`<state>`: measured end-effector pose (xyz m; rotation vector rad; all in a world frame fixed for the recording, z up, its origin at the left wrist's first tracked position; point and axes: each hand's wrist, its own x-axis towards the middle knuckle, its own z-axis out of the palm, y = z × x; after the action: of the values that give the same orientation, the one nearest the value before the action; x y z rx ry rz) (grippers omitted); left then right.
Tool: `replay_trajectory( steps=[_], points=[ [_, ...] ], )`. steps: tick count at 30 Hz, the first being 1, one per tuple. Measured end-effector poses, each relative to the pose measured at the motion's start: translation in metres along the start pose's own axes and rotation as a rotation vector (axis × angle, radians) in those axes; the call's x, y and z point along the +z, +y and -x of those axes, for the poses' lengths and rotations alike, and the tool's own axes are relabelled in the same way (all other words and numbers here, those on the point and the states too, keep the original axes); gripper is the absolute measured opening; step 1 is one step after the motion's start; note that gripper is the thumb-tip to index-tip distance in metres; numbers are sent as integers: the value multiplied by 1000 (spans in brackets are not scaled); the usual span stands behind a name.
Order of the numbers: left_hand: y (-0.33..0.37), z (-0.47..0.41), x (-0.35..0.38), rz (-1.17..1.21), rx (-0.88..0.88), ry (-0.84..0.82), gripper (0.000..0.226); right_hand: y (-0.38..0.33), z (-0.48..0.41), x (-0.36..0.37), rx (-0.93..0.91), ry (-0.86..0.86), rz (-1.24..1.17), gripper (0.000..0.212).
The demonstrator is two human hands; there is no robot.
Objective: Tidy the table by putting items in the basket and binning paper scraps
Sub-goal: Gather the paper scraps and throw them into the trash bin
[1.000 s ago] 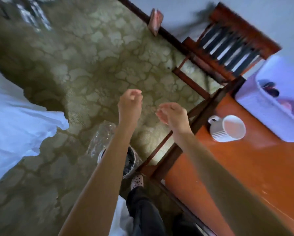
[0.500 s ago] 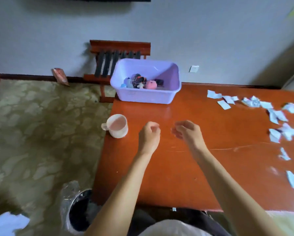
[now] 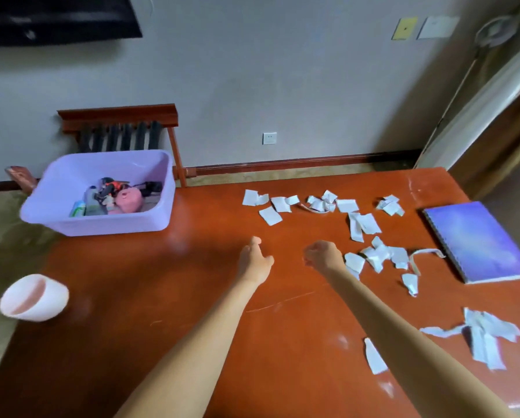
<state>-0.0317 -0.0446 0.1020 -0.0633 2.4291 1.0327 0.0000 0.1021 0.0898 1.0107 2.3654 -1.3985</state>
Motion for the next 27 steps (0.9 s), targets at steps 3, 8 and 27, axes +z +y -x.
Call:
replay_trajectory(
  steps=[3,8,27],
  points=[
    [22,-38,8,-94,-12,34,43,-8,-37,-17,-60,-19,128,26],
    [41,-99,8,-214,-20,136,45,-29,-94,-20,-139,-36,266,31],
    [20,-202,47,-337,120,181,43,-49,-223,22,-391,-58,678,40]
  ],
)
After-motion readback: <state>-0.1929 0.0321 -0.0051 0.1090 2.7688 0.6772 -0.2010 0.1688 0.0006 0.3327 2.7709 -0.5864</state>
